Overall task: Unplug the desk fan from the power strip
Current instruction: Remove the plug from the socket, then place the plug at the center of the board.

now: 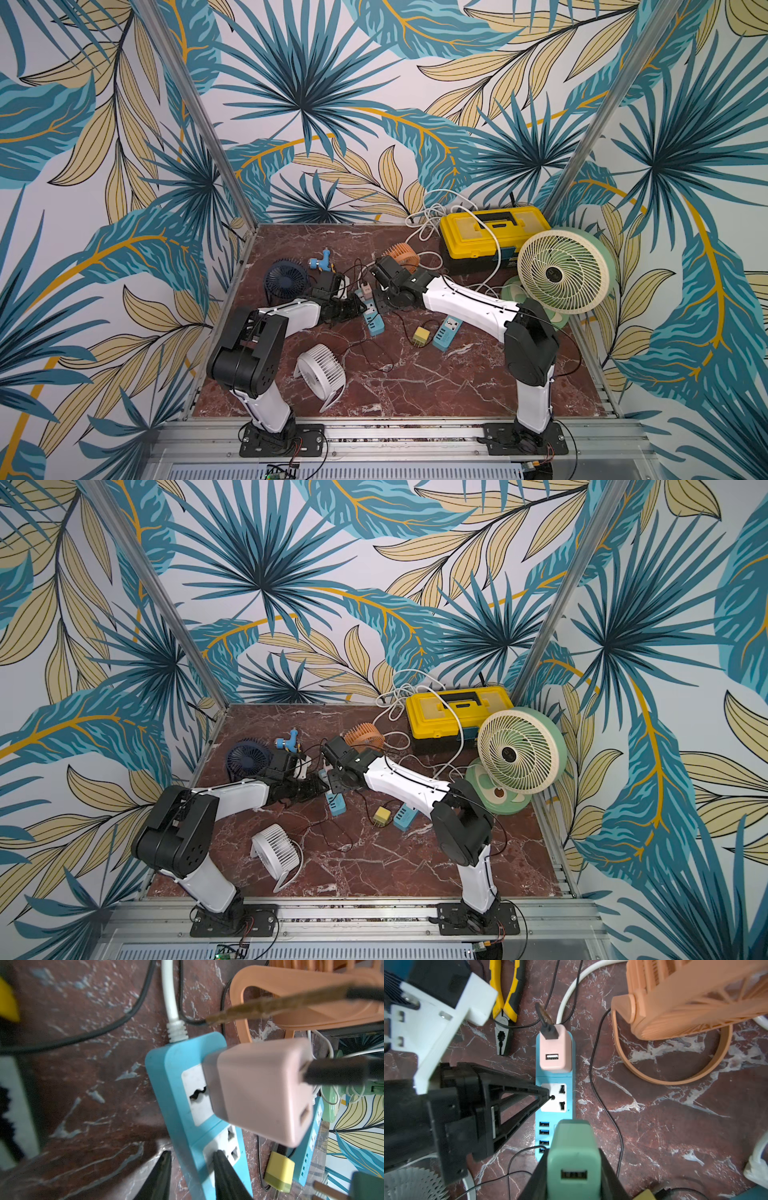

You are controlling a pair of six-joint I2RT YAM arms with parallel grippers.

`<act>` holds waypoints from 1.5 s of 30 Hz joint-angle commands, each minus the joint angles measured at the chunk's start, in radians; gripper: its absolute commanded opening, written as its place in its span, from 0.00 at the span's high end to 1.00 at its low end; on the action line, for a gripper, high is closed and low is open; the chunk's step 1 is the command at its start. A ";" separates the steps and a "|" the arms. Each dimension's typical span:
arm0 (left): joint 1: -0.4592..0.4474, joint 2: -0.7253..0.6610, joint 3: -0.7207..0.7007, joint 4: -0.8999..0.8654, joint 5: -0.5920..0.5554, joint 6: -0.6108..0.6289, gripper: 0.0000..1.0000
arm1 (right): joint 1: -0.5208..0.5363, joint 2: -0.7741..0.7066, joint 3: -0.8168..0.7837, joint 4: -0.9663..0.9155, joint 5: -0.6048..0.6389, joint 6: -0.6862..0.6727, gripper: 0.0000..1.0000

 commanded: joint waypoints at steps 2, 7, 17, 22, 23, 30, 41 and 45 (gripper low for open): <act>0.001 -0.093 -0.026 -0.001 -0.040 -0.007 0.58 | 0.007 -0.042 -0.088 0.082 -0.139 -0.003 0.82; 0.000 -0.199 -0.026 0.008 -0.078 0.007 0.57 | 0.009 -0.084 -0.195 0.147 -0.229 -0.019 0.82; 0.001 -0.312 -0.037 0.028 -0.103 0.024 0.56 | 0.032 -0.088 -0.276 0.192 -0.413 -0.078 0.82; 0.002 -0.305 -0.041 0.032 -0.103 0.024 0.56 | 0.046 -0.059 -0.288 0.210 -0.534 -0.100 0.82; 0.003 -0.304 -0.041 0.034 -0.102 0.023 0.56 | 0.046 -0.052 -0.290 0.215 -0.557 -0.100 0.82; 0.006 -0.290 -0.043 0.040 -0.098 0.021 0.55 | 0.047 0.011 -0.275 0.184 -0.528 -0.103 0.76; 0.016 -0.247 -0.038 0.054 -0.076 0.016 0.55 | 0.051 0.043 -0.274 0.151 -0.446 -0.128 0.66; 0.020 -0.231 -0.038 0.062 -0.066 0.013 0.56 | 0.051 0.040 -0.265 0.139 -0.431 -0.132 0.56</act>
